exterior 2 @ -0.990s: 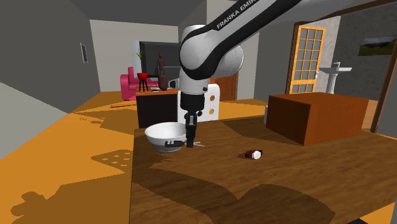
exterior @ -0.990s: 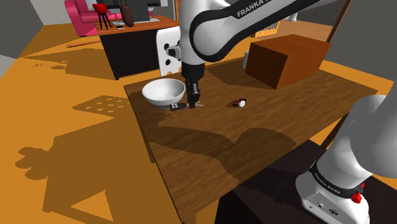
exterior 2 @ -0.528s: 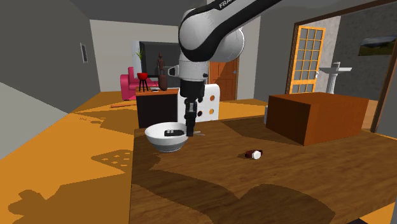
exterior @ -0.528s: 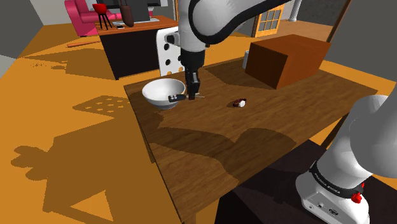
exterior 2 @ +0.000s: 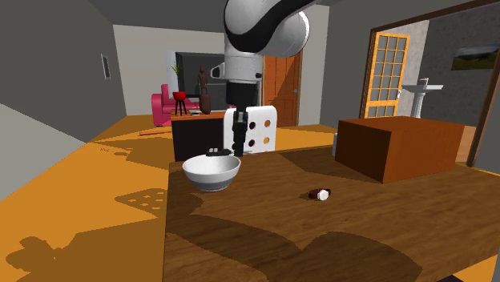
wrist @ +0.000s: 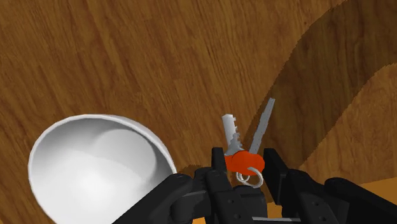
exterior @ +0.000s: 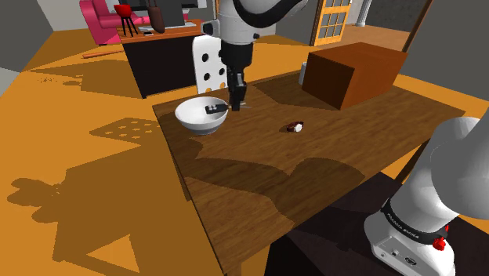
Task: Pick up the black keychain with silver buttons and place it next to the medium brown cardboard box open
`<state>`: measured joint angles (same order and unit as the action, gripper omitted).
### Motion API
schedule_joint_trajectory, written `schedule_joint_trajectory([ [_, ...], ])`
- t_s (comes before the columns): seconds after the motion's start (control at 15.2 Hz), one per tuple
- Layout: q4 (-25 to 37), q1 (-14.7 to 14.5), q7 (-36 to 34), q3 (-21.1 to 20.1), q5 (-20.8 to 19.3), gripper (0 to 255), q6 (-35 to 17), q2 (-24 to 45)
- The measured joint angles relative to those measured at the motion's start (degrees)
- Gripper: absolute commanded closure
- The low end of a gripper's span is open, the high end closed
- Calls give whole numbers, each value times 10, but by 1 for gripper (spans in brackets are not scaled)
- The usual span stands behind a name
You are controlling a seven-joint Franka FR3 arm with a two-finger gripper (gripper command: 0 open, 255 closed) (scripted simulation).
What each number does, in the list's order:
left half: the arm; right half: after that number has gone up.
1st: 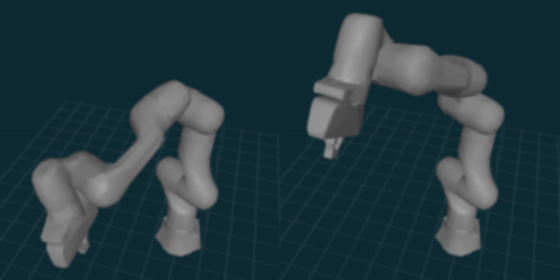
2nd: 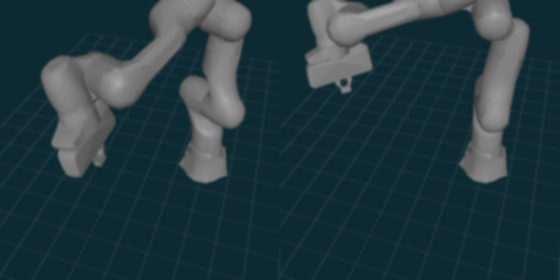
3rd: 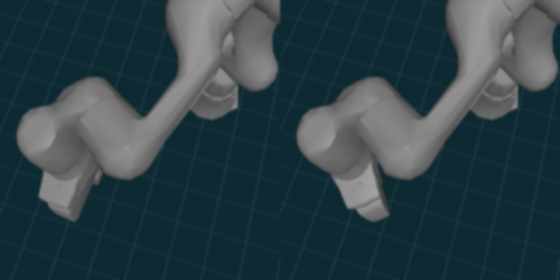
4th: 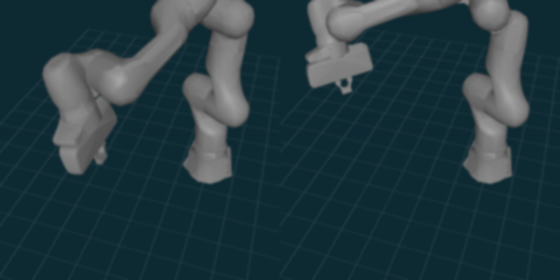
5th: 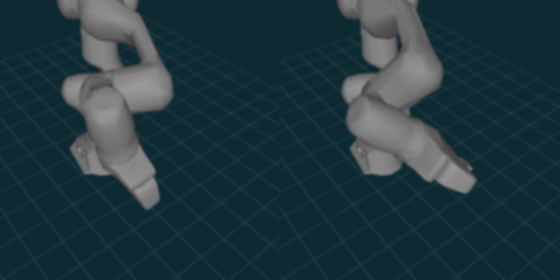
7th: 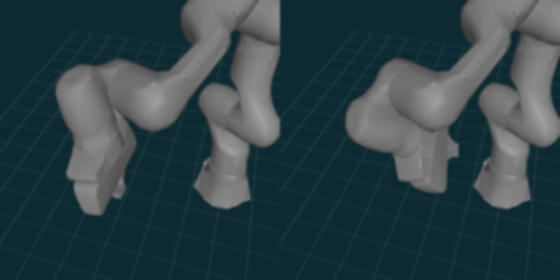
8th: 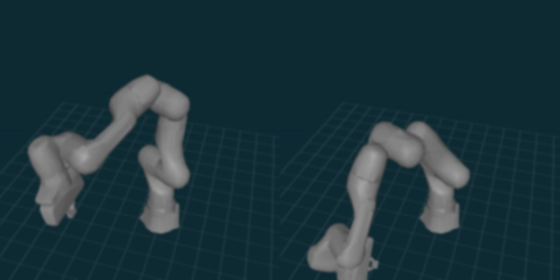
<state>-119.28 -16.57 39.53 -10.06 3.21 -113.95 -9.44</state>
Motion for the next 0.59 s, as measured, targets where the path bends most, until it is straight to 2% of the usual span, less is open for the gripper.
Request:
schedule_joint_trajectory([
  [0.59,63,1,-1,2,0,255,69,-6],
])
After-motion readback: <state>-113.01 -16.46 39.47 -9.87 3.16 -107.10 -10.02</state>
